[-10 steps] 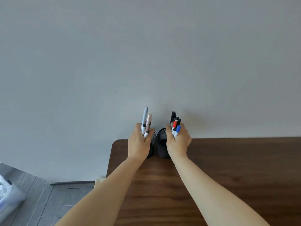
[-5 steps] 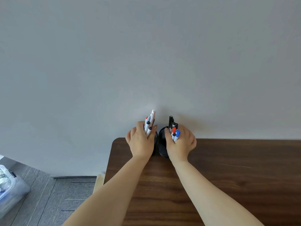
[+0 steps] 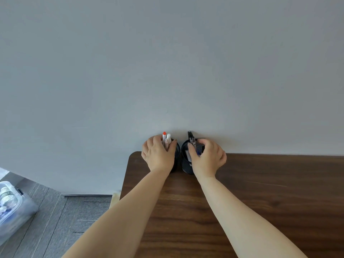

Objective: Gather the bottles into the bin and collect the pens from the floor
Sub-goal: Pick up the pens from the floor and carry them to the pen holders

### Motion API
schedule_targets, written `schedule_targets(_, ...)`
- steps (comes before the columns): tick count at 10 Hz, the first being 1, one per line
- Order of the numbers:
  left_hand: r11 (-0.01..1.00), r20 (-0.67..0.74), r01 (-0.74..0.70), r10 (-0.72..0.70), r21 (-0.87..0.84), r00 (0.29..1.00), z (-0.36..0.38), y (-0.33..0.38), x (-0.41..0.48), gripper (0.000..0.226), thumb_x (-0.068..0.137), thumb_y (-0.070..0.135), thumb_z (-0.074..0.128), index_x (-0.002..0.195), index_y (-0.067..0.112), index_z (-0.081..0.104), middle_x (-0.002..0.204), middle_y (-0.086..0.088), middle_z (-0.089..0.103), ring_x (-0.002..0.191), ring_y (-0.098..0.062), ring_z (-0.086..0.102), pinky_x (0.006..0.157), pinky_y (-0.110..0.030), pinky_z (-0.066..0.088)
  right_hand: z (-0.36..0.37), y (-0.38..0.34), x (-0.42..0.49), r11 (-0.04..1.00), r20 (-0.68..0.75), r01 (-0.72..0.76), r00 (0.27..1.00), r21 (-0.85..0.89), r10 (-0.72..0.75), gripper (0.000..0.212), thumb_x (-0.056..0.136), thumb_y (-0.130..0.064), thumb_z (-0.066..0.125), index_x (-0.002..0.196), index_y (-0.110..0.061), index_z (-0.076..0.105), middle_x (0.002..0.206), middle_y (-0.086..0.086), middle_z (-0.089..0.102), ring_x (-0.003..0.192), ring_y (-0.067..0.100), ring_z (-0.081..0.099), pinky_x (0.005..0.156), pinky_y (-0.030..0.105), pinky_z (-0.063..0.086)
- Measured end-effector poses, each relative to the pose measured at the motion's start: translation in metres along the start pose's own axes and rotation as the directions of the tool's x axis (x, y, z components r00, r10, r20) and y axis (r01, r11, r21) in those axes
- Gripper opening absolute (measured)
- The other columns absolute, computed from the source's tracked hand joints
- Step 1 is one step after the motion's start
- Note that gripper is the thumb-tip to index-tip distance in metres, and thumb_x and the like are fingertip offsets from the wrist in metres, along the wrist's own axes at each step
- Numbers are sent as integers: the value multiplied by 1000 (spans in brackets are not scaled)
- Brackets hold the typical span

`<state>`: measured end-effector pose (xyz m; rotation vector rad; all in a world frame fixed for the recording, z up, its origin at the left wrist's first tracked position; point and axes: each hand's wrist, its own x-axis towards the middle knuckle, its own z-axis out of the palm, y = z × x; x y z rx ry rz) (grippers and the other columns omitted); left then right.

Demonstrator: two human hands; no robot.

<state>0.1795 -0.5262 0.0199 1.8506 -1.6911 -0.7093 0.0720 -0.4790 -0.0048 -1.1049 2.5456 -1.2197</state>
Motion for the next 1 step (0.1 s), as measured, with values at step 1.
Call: schedule_targets(1, 1000, 20, 31, -31, -2, 999, -5, -3, -1, 55, 82, 49, 63, 124, 16, 49, 135, -3, 45, 133, -27, 29, 109, -41, 23, -7, -1, 1, 1000, 10, -10, 1000, -7, 10, 44, 78, -48, 69, 112, -22, 62, 117, -4, 60, 124, 21, 44, 112, 45, 17)
